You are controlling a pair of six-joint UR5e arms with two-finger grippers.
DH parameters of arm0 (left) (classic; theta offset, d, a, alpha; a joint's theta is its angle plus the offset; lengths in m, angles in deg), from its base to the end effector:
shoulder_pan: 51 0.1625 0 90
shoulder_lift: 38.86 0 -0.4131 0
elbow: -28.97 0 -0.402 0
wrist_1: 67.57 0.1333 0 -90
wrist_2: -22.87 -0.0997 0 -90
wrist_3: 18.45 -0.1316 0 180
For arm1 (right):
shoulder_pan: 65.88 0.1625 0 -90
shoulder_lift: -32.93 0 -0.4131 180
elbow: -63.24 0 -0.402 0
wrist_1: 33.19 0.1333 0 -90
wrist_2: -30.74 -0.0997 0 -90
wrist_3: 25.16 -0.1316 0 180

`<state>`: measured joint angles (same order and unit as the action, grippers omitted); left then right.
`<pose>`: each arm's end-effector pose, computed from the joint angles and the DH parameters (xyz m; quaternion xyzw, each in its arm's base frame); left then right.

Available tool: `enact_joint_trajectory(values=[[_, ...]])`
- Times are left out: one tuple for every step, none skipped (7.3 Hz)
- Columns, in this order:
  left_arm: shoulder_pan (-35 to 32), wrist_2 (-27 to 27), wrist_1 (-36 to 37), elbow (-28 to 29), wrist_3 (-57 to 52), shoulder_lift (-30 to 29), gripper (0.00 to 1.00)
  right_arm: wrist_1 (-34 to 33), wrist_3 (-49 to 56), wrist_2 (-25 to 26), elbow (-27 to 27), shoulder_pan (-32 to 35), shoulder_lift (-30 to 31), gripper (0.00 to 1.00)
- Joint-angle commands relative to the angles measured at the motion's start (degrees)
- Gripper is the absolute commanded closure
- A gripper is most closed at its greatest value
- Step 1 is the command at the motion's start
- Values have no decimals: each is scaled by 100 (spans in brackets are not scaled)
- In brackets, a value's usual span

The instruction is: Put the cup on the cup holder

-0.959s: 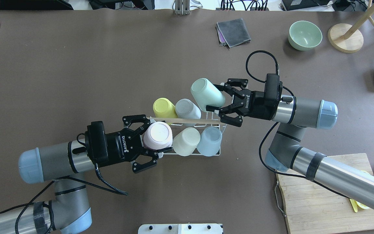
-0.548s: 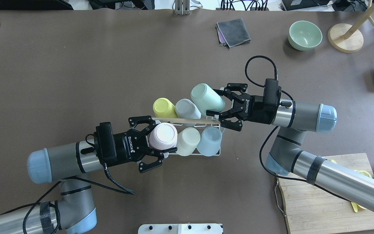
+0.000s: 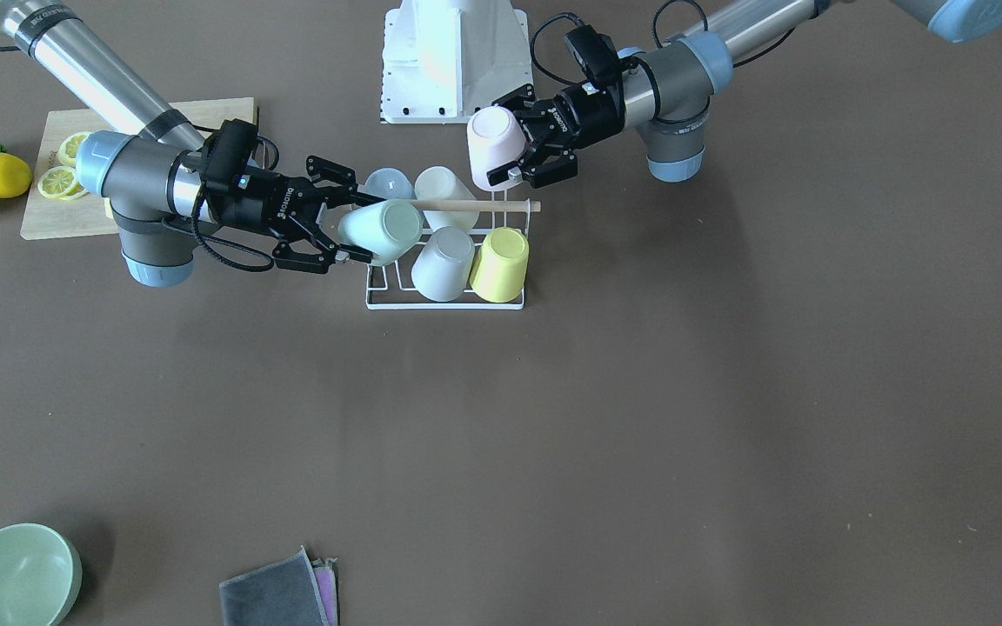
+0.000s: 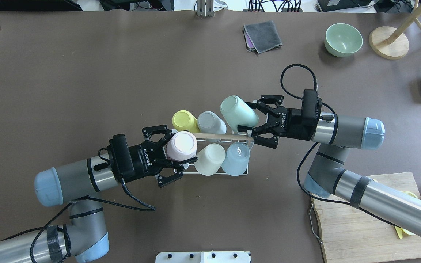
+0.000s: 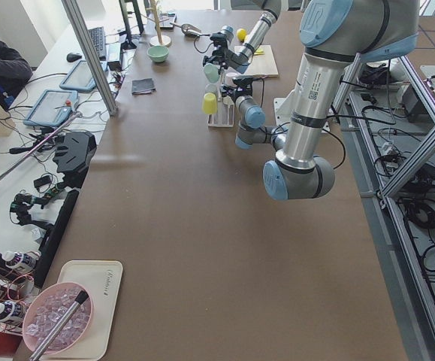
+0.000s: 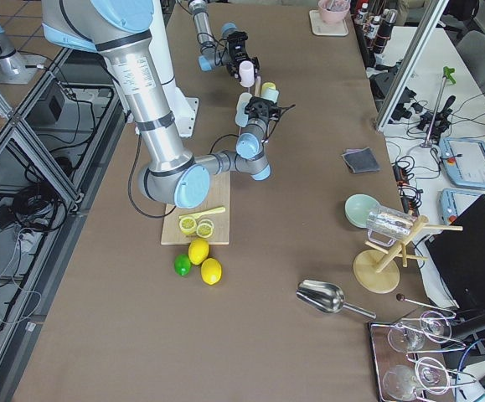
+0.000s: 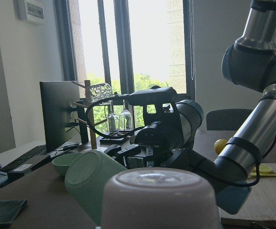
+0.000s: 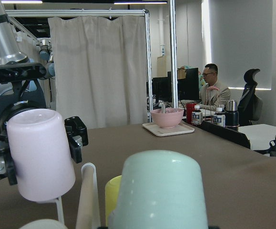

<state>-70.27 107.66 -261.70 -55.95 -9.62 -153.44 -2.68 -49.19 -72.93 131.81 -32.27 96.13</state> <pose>0.5229 -0.3367 0.2484 0.6904 0.5469 0.2083 0.4253 -0.4695 -0.4348 0.3379 0.6403 -0.6122 -0.2277 0.4043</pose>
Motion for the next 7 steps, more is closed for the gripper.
enact_joint_trajectory(values=[[2, 55, 85, 19, -4, -2, 50, 7, -22, 5, 26, 14, 60, 0], [2, 73, 94, -68, -4, -11, 50, 86, -31, -3, 26, 14, 78, 0], [10, 82, 103, -78, -4, -11, 50, 95, -66, -3, 26, 23, 78, 0], [10, 82, 103, -78, -4, -28, 50, 104, -92, -12, 26, 67, 87, 0], [10, 82, 112, -78, -4, -29, 50, 95, -153, -151, 26, 119, 87, 0], [10, 134, 103, -78, -4, -29, 50, 69, -206, -292, 17, 242, 96, 0], [10, 126, 86, -86, -12, -29, 49, -10, -398, -624, 8, 478, 209, 0]])
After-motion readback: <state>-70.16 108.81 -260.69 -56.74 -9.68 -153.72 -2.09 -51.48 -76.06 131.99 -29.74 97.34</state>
